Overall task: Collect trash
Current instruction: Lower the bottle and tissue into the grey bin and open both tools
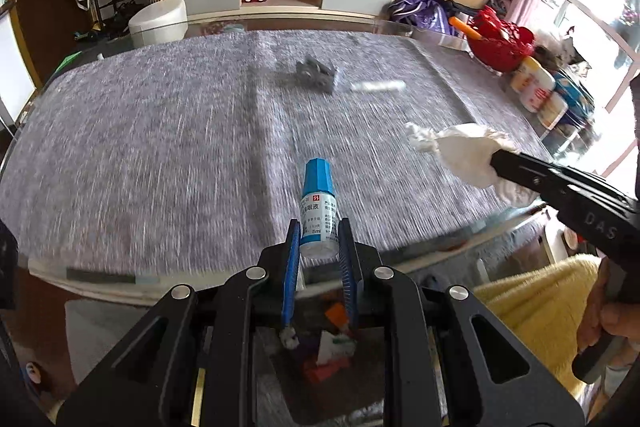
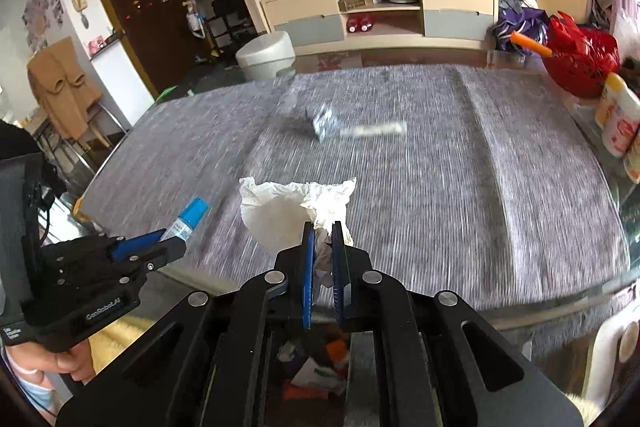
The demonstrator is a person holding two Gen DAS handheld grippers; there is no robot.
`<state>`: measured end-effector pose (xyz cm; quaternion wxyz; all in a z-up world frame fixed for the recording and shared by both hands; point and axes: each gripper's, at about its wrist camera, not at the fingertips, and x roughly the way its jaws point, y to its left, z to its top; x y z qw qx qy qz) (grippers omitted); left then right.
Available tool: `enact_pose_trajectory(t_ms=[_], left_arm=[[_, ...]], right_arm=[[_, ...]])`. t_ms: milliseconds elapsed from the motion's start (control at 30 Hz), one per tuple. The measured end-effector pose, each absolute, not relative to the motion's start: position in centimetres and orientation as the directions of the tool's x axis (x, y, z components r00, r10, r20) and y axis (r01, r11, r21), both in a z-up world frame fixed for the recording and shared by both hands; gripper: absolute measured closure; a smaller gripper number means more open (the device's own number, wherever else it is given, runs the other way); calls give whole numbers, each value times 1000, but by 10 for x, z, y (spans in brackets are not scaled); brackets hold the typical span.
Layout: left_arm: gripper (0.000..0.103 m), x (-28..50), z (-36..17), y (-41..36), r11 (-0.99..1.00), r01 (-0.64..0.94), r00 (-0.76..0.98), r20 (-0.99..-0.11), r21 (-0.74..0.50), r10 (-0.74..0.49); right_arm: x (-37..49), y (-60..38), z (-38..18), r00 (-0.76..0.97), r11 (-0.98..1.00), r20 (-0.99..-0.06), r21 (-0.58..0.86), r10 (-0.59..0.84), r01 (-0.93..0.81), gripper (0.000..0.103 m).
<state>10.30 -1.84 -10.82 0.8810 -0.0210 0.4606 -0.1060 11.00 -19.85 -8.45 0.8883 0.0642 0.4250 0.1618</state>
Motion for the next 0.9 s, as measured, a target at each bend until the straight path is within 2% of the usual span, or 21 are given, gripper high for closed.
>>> enact_pose_trajectory(t_ms=[233, 900], left_arm=[[85, 57, -133, -20, 968, 200, 511, -826, -154, -237], [86, 3, -238, -23, 965, 167, 330, -911, -201, -247]], right_arm=[[70, -188, -113, 499, 918, -772, 307, 394, -250, 93], [29, -160, -227, 265, 926, -897, 296, 353, -233, 93]])
